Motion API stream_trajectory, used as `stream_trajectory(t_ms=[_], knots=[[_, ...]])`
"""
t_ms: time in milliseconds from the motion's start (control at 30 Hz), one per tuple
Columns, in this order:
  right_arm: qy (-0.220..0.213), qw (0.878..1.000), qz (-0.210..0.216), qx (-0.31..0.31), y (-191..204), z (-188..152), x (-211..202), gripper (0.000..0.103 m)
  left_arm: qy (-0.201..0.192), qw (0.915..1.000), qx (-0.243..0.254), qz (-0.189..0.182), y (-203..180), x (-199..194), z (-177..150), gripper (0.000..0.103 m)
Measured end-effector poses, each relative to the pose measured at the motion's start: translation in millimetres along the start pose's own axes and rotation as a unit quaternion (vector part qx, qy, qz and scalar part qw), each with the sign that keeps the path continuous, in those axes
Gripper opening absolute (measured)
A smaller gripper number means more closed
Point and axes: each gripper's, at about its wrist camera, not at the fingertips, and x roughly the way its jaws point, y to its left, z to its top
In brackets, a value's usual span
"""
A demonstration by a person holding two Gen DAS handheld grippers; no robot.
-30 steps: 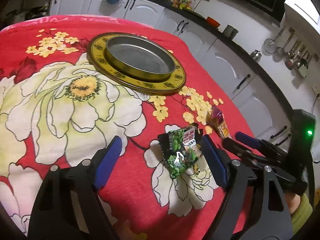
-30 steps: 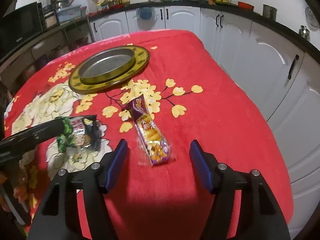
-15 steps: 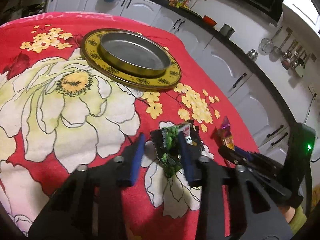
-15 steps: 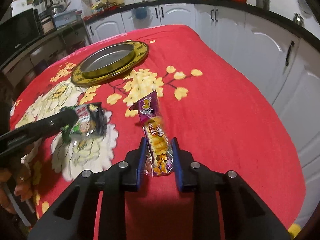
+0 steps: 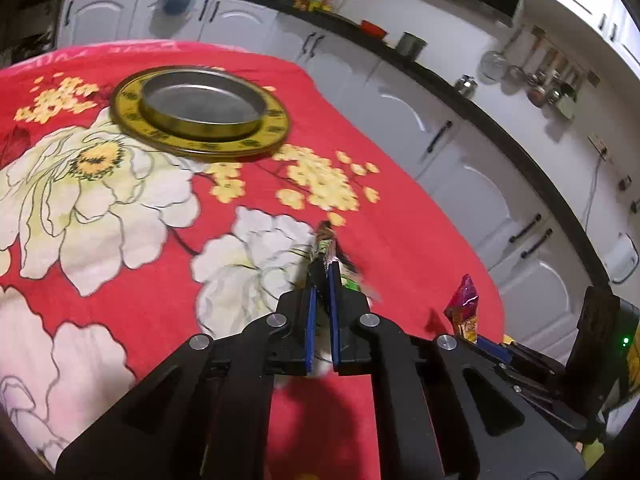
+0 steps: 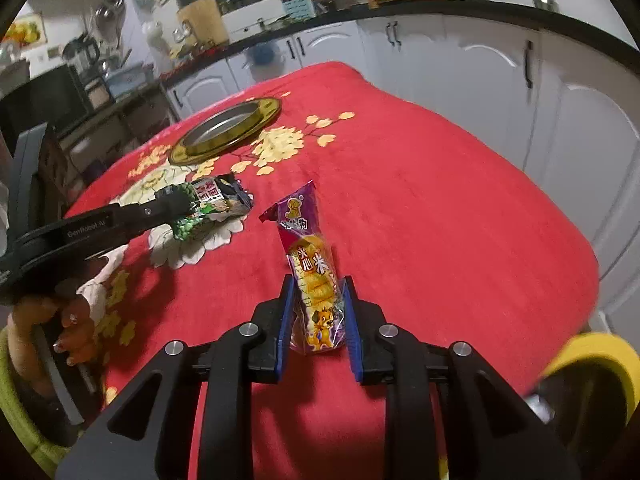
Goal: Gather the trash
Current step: 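Grasp the yellow snack stick bag with the right tool while the left tool grasps the green snack packet, then carry the snack bag and green packet over the yellow bin with both tools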
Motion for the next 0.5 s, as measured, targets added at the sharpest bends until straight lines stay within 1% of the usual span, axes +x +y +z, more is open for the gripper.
stream_trajectory(t_ms=[233,333,500], knots=[[-0.029,0.999,-0.006,0.035,-20.3,-14.3,-38.3,0.022,0.006,0.9990,0.036,-0.027,-29.5,-8.7,-14.4,0.001],[-0.042,0.998,-0.011,0.045,-27.0,-17.3,-53.2,0.022,0.010,0.9975,0.061,-0.035,-47.5,-10.7,-23.8,0.001],[-0.059,0.996,-0.020,0.057,-35.8,-23.8,-74.3,0.022,0.012,0.9951,0.086,-0.049,-68.1,-15.6,-33.6,0.001]])
